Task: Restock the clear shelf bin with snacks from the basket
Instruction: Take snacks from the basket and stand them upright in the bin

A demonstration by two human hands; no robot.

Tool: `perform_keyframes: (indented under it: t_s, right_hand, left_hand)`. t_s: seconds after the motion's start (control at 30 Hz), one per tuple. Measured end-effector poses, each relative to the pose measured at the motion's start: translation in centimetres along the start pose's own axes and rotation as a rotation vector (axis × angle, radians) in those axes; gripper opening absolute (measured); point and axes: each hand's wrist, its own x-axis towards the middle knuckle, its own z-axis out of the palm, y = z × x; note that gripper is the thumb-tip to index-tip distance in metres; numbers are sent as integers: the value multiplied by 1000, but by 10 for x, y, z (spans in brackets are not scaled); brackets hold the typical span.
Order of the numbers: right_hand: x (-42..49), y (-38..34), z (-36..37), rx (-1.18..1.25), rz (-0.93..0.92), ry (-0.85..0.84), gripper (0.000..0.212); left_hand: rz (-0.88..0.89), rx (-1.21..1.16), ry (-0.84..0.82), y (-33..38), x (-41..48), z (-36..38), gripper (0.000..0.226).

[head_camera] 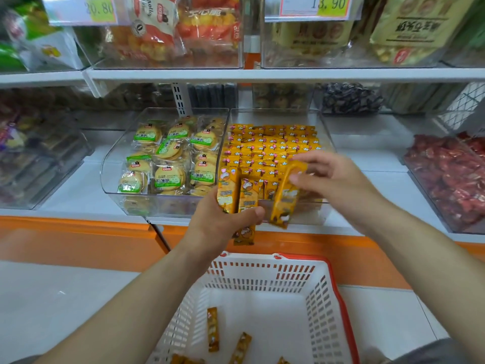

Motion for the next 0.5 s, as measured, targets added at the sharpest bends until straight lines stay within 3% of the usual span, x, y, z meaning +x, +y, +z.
perform_keyframes:
  t_s: [0.1, 0.17, 0.3, 0.5]
  right_hand:
    - [5, 0, -26, -190, -123, 212, 27]
    - [8, 4, -35, -384, -179, 260, 32]
    - [15, 19, -33, -636, -171, 205, 34]
    - [30, 37, -10, -852, -139, 147, 32]
  left_hand:
    - [-2, 32, 26, 3, 0, -3, 56]
    - [-14, 40, 33, 3, 1, -3, 52]
    - [-46, 57, 40, -1, 3, 0, 39]
    - [-63, 75, 49, -3, 6, 2, 38]
